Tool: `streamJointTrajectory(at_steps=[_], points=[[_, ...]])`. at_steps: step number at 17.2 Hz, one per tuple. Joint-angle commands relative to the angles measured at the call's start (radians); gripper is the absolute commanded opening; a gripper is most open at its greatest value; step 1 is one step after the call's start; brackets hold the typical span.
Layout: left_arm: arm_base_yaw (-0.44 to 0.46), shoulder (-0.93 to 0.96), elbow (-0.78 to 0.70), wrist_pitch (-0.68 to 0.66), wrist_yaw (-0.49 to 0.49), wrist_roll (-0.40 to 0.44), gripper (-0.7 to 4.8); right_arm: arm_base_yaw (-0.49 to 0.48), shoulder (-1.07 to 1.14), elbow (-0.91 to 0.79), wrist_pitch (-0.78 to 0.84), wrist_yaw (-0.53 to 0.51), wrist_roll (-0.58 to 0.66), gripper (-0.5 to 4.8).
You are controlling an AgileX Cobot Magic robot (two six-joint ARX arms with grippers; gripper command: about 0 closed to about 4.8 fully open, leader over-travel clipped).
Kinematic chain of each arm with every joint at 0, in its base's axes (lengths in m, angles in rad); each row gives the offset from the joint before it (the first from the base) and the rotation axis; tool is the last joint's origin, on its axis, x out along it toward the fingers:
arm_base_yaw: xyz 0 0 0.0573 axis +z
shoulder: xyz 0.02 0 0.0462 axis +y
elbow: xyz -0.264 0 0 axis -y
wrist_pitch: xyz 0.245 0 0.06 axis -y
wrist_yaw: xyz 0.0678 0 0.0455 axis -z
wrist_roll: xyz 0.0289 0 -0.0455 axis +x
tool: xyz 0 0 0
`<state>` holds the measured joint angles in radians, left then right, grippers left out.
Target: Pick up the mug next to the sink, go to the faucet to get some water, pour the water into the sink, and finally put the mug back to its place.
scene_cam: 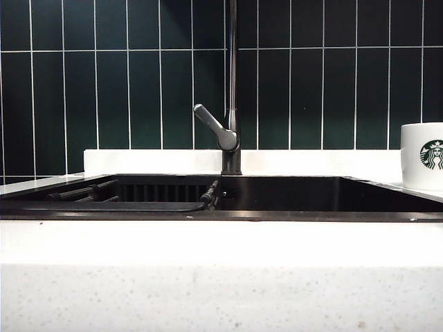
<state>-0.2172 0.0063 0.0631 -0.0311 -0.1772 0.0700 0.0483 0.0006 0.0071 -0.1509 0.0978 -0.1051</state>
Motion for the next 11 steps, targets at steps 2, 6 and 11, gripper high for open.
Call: streamJointTrajectory(at_steps=[2, 6, 11], points=[[0.000, 0.000, 0.002, -0.095, 0.001, -0.082, -0.06, 0.000, -0.003, -0.006, -0.002, 0.005, 0.000, -0.08], [0.000, 0.000, 0.002, -0.103, 0.001, -0.082, -0.06, 0.024, -0.002, -0.006, -0.002, 0.001, 0.000, -0.08], [0.000, 0.000, 0.002, -0.103, 0.001, -0.082, -0.06, 0.024, -0.002, -0.006, -0.002, 0.001, 0.000, -0.08]])
